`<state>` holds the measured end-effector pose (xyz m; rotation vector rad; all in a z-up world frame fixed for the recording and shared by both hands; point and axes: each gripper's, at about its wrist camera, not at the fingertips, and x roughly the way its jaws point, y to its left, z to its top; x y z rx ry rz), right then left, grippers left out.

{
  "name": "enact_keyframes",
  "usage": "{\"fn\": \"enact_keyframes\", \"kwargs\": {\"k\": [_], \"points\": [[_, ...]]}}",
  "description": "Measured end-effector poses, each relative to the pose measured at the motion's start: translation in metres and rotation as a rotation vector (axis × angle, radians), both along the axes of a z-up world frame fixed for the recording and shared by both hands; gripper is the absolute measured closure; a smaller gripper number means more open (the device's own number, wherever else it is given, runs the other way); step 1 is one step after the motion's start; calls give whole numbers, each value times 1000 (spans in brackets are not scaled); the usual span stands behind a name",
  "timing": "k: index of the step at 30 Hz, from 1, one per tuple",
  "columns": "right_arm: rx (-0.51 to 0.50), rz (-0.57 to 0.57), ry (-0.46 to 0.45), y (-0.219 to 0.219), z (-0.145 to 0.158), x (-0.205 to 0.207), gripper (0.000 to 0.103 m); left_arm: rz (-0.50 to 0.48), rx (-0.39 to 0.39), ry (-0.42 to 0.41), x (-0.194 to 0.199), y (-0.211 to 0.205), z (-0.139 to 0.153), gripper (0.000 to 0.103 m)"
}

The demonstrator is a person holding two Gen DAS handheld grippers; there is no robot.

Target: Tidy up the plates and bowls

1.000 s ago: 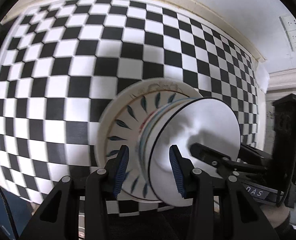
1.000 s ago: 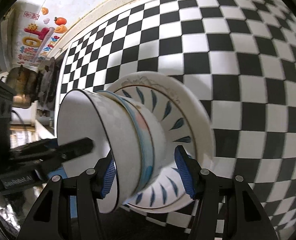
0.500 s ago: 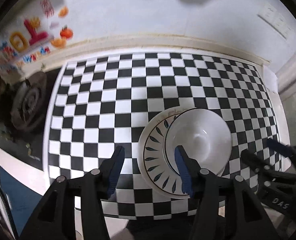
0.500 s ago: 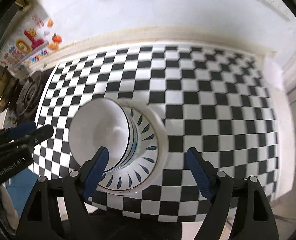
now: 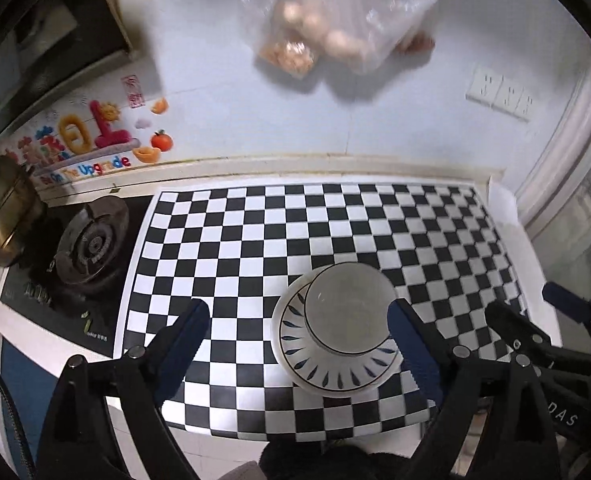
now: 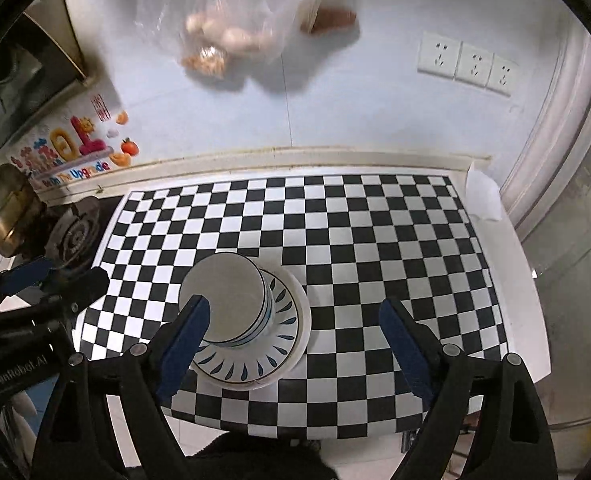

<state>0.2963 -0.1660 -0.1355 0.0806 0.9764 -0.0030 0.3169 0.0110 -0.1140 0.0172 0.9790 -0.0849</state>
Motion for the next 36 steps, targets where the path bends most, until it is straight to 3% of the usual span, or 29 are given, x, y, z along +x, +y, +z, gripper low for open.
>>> {"fn": "enact_keyframes", "kwargs": {"k": [7,19,36], "points": [[-15,32,-76,-12,37,-43,14,46,1,-72,-41,-5,33,12],[-25,61,-150,-21,91,-118,14,77,14,-105,-112,-12,70,12],[-72,0,-218,30,128,-227,13,35,16,-175,-201,35,108,12]]}}
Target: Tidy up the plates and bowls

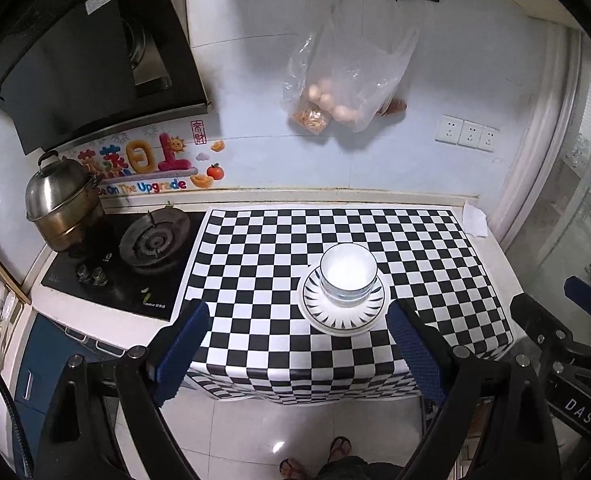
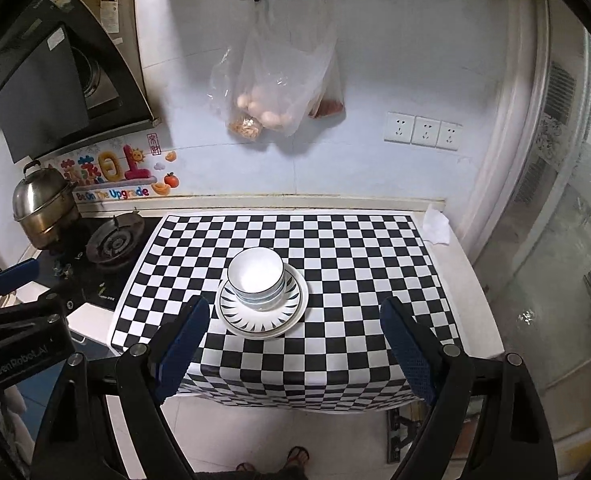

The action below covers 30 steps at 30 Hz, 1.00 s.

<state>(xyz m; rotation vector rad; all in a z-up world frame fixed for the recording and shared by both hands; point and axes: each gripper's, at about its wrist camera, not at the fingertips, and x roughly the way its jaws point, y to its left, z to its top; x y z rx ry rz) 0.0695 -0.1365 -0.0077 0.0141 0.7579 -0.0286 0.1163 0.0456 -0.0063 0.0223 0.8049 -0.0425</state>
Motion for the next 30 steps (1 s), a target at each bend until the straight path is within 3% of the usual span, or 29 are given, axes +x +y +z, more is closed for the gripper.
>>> {"fn": "enact_keyframes", "kwargs": {"k": [13,30], "points": [[16,-41,-22,9,10,-46,13,-23,-16,-6,-40,14,4,12],[16,-59,-11,2,6,-59,13,-34,-22,-5,-55,13,6,12]]}}
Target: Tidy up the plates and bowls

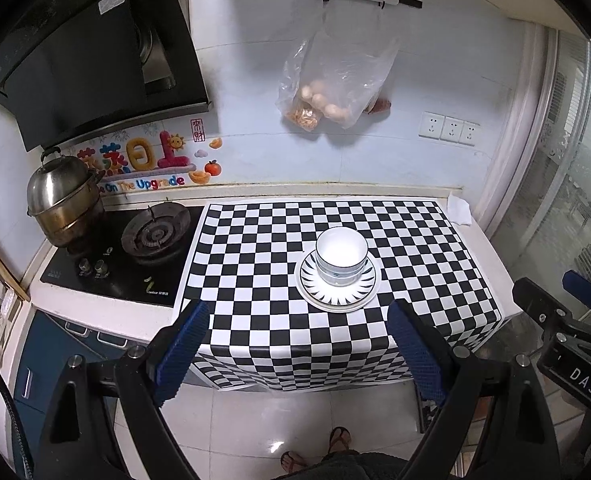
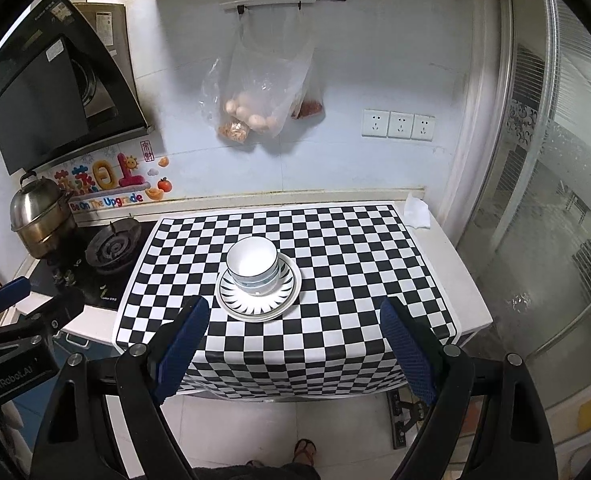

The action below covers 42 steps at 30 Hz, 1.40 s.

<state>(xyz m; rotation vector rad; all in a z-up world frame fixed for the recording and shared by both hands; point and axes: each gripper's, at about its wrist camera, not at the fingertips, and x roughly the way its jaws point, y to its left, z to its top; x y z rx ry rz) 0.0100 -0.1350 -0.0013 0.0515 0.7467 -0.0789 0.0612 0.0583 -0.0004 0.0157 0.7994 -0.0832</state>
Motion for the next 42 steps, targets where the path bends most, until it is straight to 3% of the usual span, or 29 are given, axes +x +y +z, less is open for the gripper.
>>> {"fn": "enact_keyframes", "kwargs": {"k": [42], "points": [[-6,15,28,-6,-9,6,13,-3,-6,16,6,-10,-1,12]]}}
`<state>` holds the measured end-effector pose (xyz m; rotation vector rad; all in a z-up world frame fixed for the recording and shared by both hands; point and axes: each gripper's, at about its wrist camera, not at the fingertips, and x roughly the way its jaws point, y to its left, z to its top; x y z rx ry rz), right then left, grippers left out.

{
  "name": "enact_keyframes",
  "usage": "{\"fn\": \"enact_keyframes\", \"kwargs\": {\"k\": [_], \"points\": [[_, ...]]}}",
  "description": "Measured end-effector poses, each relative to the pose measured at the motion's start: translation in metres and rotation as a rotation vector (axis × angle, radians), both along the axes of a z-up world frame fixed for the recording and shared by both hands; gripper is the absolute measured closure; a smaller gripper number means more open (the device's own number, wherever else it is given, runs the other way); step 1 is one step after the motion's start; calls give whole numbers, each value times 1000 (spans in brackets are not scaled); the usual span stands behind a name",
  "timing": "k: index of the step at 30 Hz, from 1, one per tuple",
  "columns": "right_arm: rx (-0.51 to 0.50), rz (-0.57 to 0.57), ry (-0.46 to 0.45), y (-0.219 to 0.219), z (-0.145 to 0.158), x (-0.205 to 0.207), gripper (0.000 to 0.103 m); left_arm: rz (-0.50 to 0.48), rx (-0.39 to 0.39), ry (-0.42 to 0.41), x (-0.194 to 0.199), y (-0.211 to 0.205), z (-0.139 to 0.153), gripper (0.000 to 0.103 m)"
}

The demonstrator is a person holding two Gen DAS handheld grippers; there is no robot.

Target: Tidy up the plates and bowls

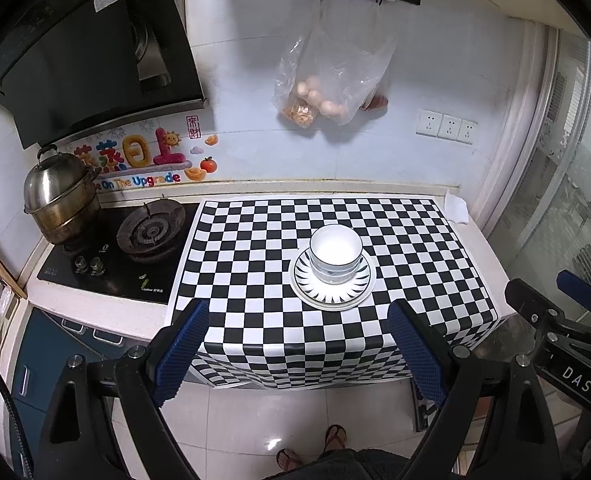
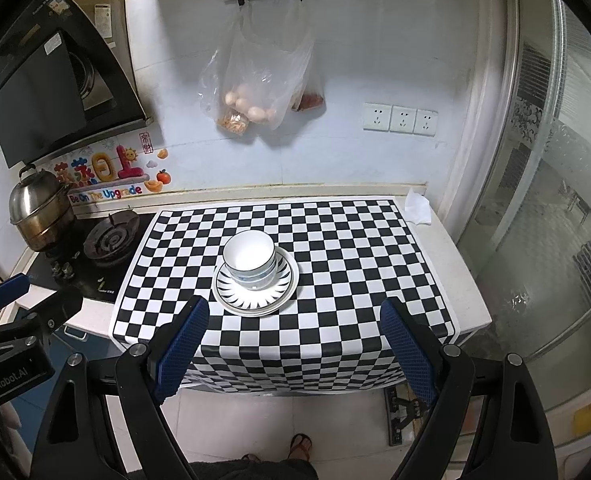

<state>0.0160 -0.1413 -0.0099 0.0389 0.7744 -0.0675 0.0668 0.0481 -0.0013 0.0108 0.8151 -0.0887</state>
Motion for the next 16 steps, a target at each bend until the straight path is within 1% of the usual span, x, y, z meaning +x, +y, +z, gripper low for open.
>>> {"fn": "enact_keyframes", "kwargs": {"k": [16], "points": [[1,-8,5,-5,-4,2,13,10,-3,7,-4,-1,-4,12]]}}
